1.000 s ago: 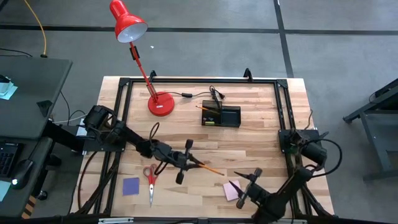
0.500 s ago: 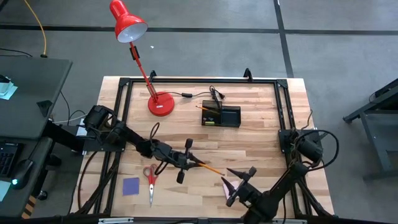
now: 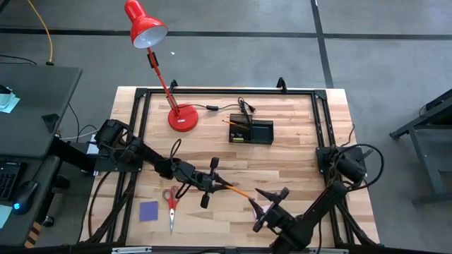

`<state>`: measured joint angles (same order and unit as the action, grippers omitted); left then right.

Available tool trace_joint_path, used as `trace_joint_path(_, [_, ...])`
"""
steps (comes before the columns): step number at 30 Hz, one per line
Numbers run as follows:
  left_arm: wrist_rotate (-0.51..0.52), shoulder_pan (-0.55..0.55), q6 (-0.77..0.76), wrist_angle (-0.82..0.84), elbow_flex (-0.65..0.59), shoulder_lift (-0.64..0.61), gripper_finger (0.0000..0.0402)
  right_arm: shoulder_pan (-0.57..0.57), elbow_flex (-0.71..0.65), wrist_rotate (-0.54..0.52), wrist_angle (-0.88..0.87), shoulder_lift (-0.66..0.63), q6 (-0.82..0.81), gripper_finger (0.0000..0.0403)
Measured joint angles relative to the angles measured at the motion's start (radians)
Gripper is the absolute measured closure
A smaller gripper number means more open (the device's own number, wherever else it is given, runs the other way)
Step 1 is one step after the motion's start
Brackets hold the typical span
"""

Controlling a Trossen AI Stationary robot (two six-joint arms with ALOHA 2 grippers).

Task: Pick and place office supplies into organizer
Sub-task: Put the orange pencil into the desk organizer

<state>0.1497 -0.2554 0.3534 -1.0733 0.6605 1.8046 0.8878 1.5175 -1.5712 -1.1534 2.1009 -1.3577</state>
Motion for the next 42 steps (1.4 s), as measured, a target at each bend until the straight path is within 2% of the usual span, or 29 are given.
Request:
trace_joint_path(16, [-0.027, 0.0, 0.005, -0.003, 0.0, 0.0, 0.0398, 0.005, 0.022, 0.004, -0.047, 0.001, -0.038, 0.021])
trace_joint_path(21, [-0.026, 0.0, 0.006, -0.003, 0.0, 0.0, 0.0398, -0.044, 0.073, -0.001, -0.033, -0.001, 0.046, 0.021])
trace_joint_path(27, [-0.026, 0.0, 0.005, 0.001, 0.0, 0.0, 0.0398, -0.06, 0.07, 0.001, -0.031, 0.0, 0.053, 0.021])
trace_joint_path(36, [-0.002, 0.0, 0.008, -0.001, 0.0, 0.0, 0.0398, -0.027, 0.099, -0.001, 0.023, 0.0, 0.088, 0.021])
trace_joint_path(42, [0.0, 0.001, 0.009, 0.0, 0.0, 0.0, 0.0398, -0.04, 0.094, 0.0, 0.196, 0.001, 0.241, 0.021])
